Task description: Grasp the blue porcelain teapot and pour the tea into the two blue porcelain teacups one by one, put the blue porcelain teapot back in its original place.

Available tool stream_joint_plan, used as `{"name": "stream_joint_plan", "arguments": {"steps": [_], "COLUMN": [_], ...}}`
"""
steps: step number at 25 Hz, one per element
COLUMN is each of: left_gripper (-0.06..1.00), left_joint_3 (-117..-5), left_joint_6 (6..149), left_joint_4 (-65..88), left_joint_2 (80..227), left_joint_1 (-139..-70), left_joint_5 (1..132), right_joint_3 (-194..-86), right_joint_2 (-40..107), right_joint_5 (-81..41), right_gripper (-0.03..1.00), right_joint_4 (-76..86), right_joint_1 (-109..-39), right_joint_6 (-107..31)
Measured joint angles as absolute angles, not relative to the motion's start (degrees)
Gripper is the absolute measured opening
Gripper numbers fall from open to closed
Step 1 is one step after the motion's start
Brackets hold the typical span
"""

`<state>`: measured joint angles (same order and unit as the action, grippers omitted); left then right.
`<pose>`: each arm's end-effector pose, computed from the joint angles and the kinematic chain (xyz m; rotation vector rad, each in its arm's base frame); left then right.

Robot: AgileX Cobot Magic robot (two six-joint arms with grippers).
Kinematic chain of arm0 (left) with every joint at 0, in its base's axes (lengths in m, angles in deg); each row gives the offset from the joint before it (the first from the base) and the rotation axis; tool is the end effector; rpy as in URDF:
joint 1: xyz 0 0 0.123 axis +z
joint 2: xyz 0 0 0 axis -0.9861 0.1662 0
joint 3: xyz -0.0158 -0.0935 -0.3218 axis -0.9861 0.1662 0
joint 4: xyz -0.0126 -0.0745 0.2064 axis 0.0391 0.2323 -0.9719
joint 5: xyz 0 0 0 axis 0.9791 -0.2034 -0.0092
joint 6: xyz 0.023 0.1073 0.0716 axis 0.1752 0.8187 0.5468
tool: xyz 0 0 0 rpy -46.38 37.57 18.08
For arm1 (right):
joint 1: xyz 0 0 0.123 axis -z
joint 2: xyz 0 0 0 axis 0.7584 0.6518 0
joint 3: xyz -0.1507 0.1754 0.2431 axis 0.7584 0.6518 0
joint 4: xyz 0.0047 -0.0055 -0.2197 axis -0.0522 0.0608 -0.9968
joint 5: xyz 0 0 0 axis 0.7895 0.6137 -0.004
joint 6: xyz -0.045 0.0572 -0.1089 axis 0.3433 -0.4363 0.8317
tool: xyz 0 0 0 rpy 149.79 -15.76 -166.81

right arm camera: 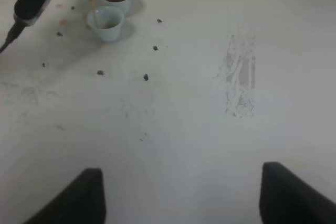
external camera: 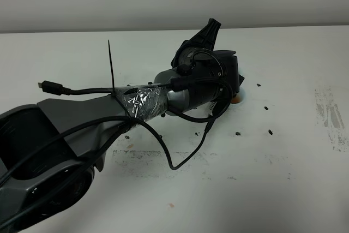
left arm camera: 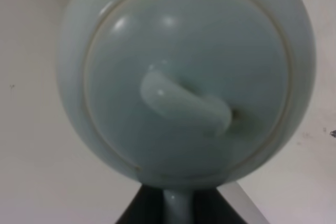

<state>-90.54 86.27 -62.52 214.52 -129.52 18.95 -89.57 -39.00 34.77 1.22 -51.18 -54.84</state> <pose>0.4162 -0.3441 0.2056 2.2370 1.1972 1.2237 -0.0524 0.0066 0.2439 -0.1543 2.0856 0.0385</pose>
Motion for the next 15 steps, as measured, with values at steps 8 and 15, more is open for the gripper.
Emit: {"name": "stream_joint_plan", "arguments": {"steps": [8, 15], "left_gripper": [0.05, 0.05], "left_joint_3": [-90.54, -90.54], "left_joint_6": [86.27, 87.17], "left_joint_4": [-63.57, -63.76], "left_joint_2": [214.52, 214.52], "left_joint_1": [-129.52, -129.87], "left_joint_5": [18.95, 18.95], "right_joint_3": [-89.57, -89.57], "right_joint_2": [-39.0, -39.0], "right_joint_5": [34.77, 34.77], "right_gripper": [0.59, 0.59], "right_joint_4": [1.22, 1.22], "right_joint_1": [-51.18, -51.18], "right_joint_6": [-54.84, -54.84]}}
